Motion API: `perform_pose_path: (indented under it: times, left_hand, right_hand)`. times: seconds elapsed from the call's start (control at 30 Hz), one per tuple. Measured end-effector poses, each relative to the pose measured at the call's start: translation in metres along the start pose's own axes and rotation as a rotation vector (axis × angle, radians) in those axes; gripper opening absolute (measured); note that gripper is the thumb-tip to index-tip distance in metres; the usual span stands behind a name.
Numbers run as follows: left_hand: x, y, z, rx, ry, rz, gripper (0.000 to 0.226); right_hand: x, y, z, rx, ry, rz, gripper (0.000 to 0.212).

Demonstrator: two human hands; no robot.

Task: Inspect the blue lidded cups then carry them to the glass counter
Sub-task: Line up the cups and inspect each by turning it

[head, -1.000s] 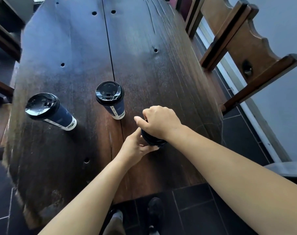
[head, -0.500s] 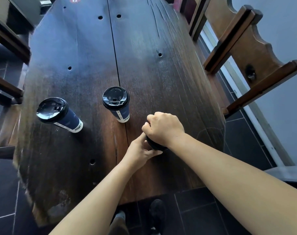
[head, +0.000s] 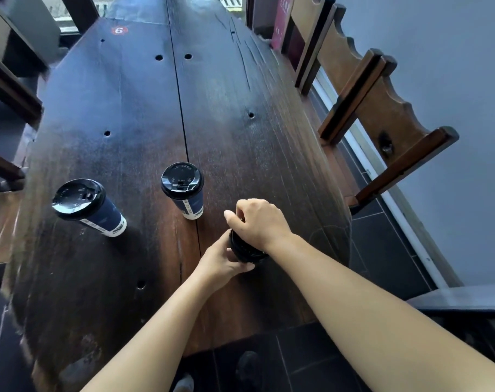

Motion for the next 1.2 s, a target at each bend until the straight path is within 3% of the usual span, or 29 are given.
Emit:
perform_pose_path:
  times: [0.3,0.5,0.67,0.83,0.93,1.2]
  left_hand:
    - [0.06,-0.001,0.044,0.021,0.018,-0.126,0.064]
    - [0.118,-0.011,0.091,0.087,0.064,-0.083,0.061]
    - [0.167,-0.014,0.13,0.204,0.124,-0.025,0.072]
    - [0.205,-0.017,0.156,0.262,0.205,-0.016,0.081]
    - [0.223,-0.011,0.165,0.297,0.243,-0.093,0.07]
    - [0.246,-0.01,0.182,0.364,0.327,-0.09,0.066]
  right_hand:
    - [0.033,-0.042,0.016,-0.654,0.172,-0.039,0.039]
    - [0.088,-0.078,-0.01,-1.211,0.116,-0.017,0.056]
    - [0.121,-0.11,-0.038,-1.238,-0.018,-0.023,0.075]
    - [0.136,-0.143,-0.061,-1.32,-0.071,0.043,0.07]
    - [0.142,-0.164,-0.073,-1.326,-0.098,0.053,0.061]
    - [0.152,-0.191,-0.091,-1.33,-0.147,0.039,0.073]
Point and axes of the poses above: each hand's wrist, its own x-axis away from the middle knuckle, its own y-axis out of the palm, z = x × y, the point moved 5 cm from there along -x, towards the middle knuckle, and after that the axes turned 7 degrees about -y, right-handed, at the moved point
